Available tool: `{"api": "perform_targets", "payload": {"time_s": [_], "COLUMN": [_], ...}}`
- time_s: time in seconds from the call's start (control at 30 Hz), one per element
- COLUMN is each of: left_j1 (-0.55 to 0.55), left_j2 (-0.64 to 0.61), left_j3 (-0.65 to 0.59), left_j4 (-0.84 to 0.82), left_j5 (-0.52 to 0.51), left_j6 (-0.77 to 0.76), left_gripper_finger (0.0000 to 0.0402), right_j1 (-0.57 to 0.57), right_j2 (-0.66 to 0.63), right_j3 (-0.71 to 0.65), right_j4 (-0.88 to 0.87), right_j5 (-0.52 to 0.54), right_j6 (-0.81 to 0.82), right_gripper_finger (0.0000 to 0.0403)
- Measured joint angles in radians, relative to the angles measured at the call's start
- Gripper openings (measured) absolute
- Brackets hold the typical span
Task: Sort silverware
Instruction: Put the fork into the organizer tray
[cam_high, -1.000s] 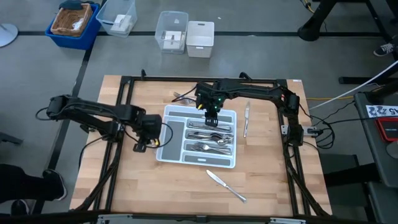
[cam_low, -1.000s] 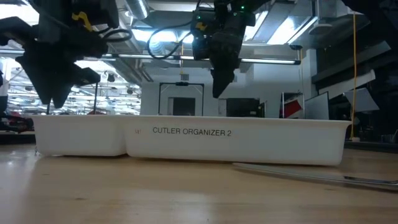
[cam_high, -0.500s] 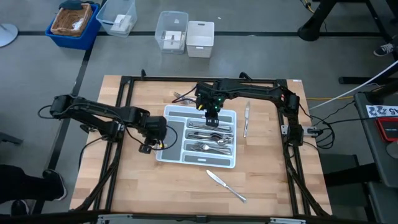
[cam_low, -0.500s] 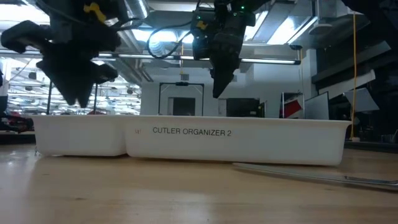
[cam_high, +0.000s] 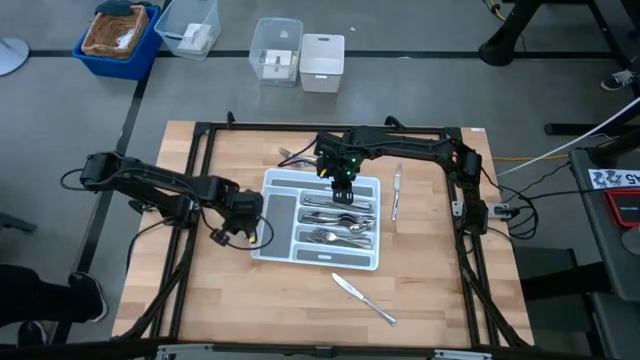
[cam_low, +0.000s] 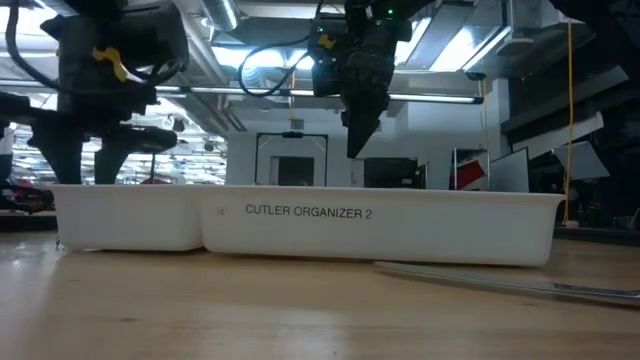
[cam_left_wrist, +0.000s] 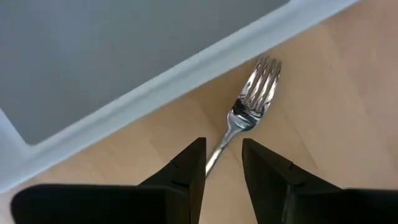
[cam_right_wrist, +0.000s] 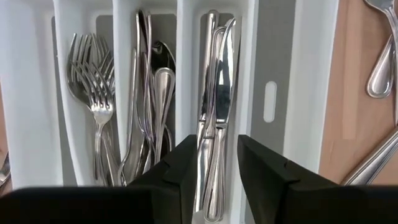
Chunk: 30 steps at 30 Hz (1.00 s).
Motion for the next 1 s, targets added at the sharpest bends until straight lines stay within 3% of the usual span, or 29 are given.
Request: {"api": "perform_targets", "payload": {"time_s": [0.43, 0.63, 1.0], "left_j1": [0.0, 0.0, 0.0], "left_j2": [0.0, -0.001, -0.002], "left_j3": [-0.088, -0.14, -0.146], "left_j4": [0.086, 0.228, 0.201], "left_j5": [0.004, 0.005, 0.034], "left_j6": [0.123, 0.119, 0.125], "left_gripper_finger": [0.0095, 0.0095, 0.0095], "right_j1": [0.0, 0.0, 0.0], "right_j2": [0.0, 0.0, 0.0], "right_j3": [0.0, 0.0, 0.0], "right_j4": [-0.014, -0.014, -0.014], "right_j5": [0.0, 0.0, 0.0], "right_j6": [0.0, 0.001, 0.002], "right_gripper_finger": [0.0115, 0.0115, 0.0115]}}
